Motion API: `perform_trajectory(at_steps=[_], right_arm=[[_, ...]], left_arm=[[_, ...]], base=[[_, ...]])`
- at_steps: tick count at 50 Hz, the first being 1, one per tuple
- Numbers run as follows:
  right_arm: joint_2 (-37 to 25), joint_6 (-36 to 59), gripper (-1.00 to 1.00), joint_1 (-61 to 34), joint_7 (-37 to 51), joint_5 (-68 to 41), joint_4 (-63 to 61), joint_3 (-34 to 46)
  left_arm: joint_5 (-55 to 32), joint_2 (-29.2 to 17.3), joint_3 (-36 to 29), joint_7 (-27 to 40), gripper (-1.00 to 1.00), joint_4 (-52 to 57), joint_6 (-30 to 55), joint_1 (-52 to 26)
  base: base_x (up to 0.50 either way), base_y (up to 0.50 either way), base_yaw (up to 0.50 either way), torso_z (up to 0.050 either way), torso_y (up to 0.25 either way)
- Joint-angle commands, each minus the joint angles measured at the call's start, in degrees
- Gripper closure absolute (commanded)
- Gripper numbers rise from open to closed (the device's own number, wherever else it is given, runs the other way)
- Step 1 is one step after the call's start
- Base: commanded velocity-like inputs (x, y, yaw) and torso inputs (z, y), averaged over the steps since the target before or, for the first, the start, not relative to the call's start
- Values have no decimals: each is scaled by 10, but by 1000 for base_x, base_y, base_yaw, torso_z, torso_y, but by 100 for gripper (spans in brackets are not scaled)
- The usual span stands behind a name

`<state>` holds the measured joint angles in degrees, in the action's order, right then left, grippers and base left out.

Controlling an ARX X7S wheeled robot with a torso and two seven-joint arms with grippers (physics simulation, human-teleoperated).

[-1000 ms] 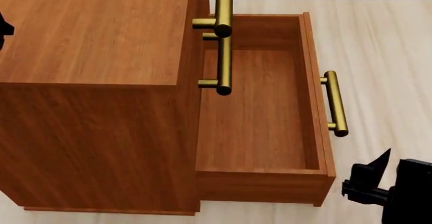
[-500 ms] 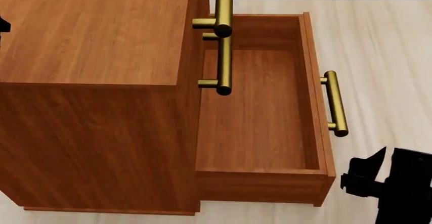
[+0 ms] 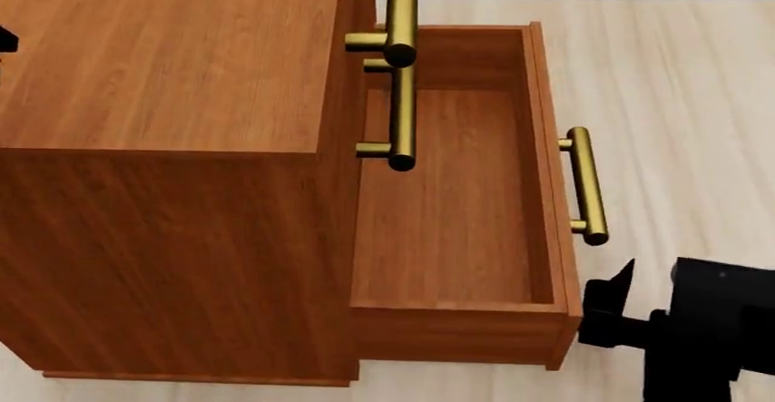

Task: Close the bottom drawer of the cabinet and open the top drawer.

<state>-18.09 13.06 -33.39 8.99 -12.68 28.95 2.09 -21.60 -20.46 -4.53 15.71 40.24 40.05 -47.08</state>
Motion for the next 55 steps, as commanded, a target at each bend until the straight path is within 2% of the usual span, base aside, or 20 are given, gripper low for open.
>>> perform_trajectory(at_steps=[1,8,21,36,55], right_arm=[[8,-3,-100,5,-52,-42,-23,3],[10,29,-100,17,-78,-66,-77,13],[31,49,-100,10,-97,-72,-103,47],[52,64,-100,-3,-107,-65,-113,86],[93,43,-100,-30,-126,-54,-65,130]], left_arm=[[-1,0,-5,2,-100,-2,-1,-3],[-1,0,-9,2,-100,-4,-3,-4],[-6,-3,-6,5,-100,1,0,-6],[-13,-7,-2,9,-100,8,5,-6],[-18,-11,1,13,-100,12,6,-6]], base=[[0,0,0,0,0],[0,0,0,0,0],[0,0,0,0,0],[0,0,1,0,0],[0,0,1,0,0]])
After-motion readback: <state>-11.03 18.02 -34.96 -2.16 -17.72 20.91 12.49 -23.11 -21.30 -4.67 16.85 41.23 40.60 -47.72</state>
